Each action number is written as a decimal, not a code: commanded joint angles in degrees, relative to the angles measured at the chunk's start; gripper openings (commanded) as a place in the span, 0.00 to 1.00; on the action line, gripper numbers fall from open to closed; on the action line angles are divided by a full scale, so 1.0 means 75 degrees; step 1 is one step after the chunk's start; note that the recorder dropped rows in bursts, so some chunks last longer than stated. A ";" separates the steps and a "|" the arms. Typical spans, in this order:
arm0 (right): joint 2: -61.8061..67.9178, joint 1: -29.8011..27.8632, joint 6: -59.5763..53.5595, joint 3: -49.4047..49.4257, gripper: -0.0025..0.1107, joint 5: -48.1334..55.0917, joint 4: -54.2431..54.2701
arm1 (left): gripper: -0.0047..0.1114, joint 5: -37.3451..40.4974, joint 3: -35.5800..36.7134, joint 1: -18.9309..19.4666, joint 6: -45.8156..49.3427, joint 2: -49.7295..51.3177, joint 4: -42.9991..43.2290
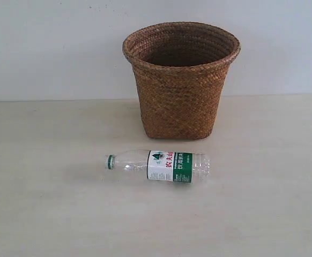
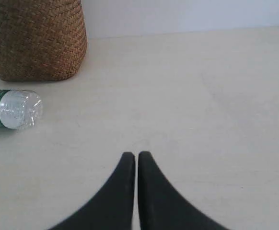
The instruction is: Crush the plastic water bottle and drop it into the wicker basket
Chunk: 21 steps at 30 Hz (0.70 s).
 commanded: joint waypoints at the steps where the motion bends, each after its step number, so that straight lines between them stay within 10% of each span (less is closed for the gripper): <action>1: -0.0048 0.0016 0.0023 -0.0008 0.02 -0.0015 0.0005 | 0.07 -0.1946 0.0026 0.0019 -0.0170 -0.0023 -0.1040; 21: -0.0048 0.0016 0.0023 -0.0008 0.02 -0.0015 0.0005 | 0.07 -0.4829 0.0026 0.0019 -0.3570 -0.0023 -0.1823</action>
